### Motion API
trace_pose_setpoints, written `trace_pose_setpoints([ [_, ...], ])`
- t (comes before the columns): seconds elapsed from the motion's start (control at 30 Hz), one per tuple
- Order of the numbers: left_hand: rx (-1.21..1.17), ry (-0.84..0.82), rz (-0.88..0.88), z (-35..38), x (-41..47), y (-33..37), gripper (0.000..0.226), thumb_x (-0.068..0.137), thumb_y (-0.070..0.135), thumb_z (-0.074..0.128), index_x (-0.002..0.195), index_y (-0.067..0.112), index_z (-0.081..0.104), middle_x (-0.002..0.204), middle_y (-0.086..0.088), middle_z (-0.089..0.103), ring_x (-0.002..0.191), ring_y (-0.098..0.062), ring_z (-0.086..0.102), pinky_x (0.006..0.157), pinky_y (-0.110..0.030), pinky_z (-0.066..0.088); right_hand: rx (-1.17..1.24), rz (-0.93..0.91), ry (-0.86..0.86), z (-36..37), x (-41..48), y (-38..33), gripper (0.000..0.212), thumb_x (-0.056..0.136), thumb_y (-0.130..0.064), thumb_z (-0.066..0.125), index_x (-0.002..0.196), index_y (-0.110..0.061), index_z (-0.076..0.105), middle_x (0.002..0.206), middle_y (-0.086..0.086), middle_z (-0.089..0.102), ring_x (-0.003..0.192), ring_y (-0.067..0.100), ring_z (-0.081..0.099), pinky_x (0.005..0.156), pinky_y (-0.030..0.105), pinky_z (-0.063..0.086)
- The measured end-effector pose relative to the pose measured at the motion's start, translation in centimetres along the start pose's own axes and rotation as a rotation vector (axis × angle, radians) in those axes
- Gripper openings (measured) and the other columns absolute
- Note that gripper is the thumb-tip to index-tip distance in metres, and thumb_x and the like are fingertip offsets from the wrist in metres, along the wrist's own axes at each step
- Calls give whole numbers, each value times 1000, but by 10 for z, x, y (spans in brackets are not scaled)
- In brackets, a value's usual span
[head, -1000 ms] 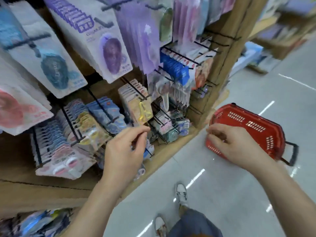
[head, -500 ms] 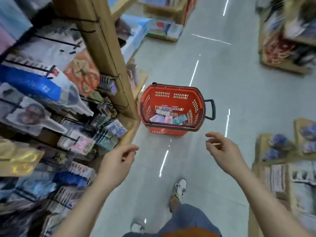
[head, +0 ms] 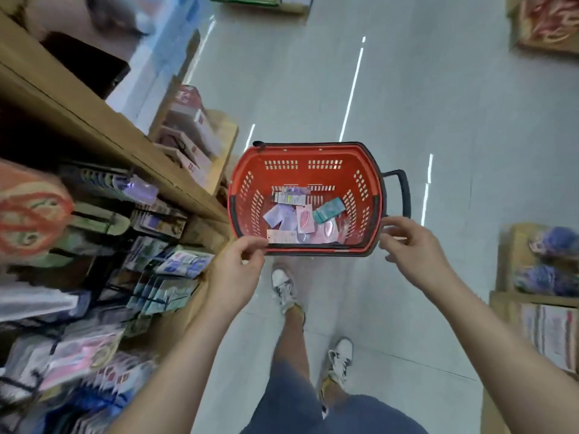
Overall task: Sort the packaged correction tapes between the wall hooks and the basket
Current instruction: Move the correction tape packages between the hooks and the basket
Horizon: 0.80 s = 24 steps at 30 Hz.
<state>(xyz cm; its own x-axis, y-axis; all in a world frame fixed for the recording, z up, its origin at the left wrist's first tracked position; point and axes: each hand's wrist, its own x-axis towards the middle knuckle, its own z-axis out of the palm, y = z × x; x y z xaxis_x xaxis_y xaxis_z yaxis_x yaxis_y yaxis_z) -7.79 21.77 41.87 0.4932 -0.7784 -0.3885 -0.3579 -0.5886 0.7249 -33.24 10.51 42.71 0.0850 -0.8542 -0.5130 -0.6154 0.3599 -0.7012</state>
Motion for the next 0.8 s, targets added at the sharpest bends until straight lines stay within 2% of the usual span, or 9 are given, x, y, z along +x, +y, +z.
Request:
trace_pose_setpoints([
  [0.13, 37, -54, -53, 29, 94, -19, 24, 91, 9, 61, 91, 31, 69, 86, 21, 66, 85, -3, 62, 80, -23, 48, 19, 52, -40, 53, 91, 1, 22, 92, -14, 64, 107, -30, 63, 100, -2, 69, 90, 21, 66, 86, 43, 57],
  [0.2, 67, -76, -66, 52, 144, -39, 22, 92, 9, 60, 95, 28, 70, 87, 19, 65, 84, -1, 61, 77, -21, 45, 41, 94, -61, 84, 142, 12, 22, 92, -13, 63, 107, -28, 63, 98, 1, 70, 86, 20, 66, 84, 41, 55],
  [0.33, 164, -247, -157, 119, 239, -101, 24, 90, 5, 57, 105, 18, 70, 93, 8, 66, 88, -14, 64, 76, -24, 47, 74, 218, -141, 150, 241, 60, 28, 93, -10, 63, 121, -16, 64, 91, 3, 69, 95, 31, 70, 81, 45, 56],
  [0.4, 227, -359, -167, 161, 285, -142, 31, 84, 0, 60, 111, 14, 68, 98, 2, 67, 95, -21, 66, 85, -30, 52, 68, 290, -177, 186, 291, 95, 34, 93, -9, 64, 126, -13, 60, 95, 7, 68, 97, 32, 70, 75, 43, 56],
  [0.47, 374, -454, -124, 196, 324, -179, 42, 80, 3, 65, 120, 17, 64, 111, -1, 69, 106, -24, 65, 92, -33, 51, 39, 328, -206, 221, 334, 128, 40, 90, -9, 67, 129, -15, 58, 106, 13, 68, 96, 33, 69, 74, 40, 56],
  [0.53, 544, -527, -89, 237, 366, -220, 51, 80, 9, 65, 129, 22, 57, 124, -2, 65, 114, -27, 62, 92, -31, 48, -38, 326, -217, 257, 383, 167, 47, 86, -11, 69, 131, -19, 55, 113, 13, 66, 92, 31, 68, 82, 44, 59],
  [0.63, 766, -609, -55, 287, 413, -272, 60, 80, 15, 68, 136, 20, 47, 128, -10, 60, 119, -31, 56, 94, -33, 46, -95, 345, -254, 309, 437, 216, 54, 86, -12, 68, 136, -20, 48, 110, 13, 64, 79, 25, 63, 76, 38, 56],
  [0.73, 833, -648, -98, 321, 434, -317, 76, 77, 21, 75, 141, 18, 34, 125, -13, 60, 117, -35, 57, 98, -41, 48, -178, 318, -247, 347, 466, 253, 65, 83, -24, 74, 139, -16, 41, 126, 13, 61, 108, 33, 62, 94, 42, 50],
  [0.8, 810, -617, -118, 332, 437, -336, 78, 73, 19, 77, 135, 21, 30, 120, -13, 59, 114, -36, 58, 92, -44, 51, -236, 287, -195, 367, 474, 268, 70, 81, -32, 77, 136, -13, 40, 128, 13, 60, 118, 35, 58, 99, 40, 45],
])
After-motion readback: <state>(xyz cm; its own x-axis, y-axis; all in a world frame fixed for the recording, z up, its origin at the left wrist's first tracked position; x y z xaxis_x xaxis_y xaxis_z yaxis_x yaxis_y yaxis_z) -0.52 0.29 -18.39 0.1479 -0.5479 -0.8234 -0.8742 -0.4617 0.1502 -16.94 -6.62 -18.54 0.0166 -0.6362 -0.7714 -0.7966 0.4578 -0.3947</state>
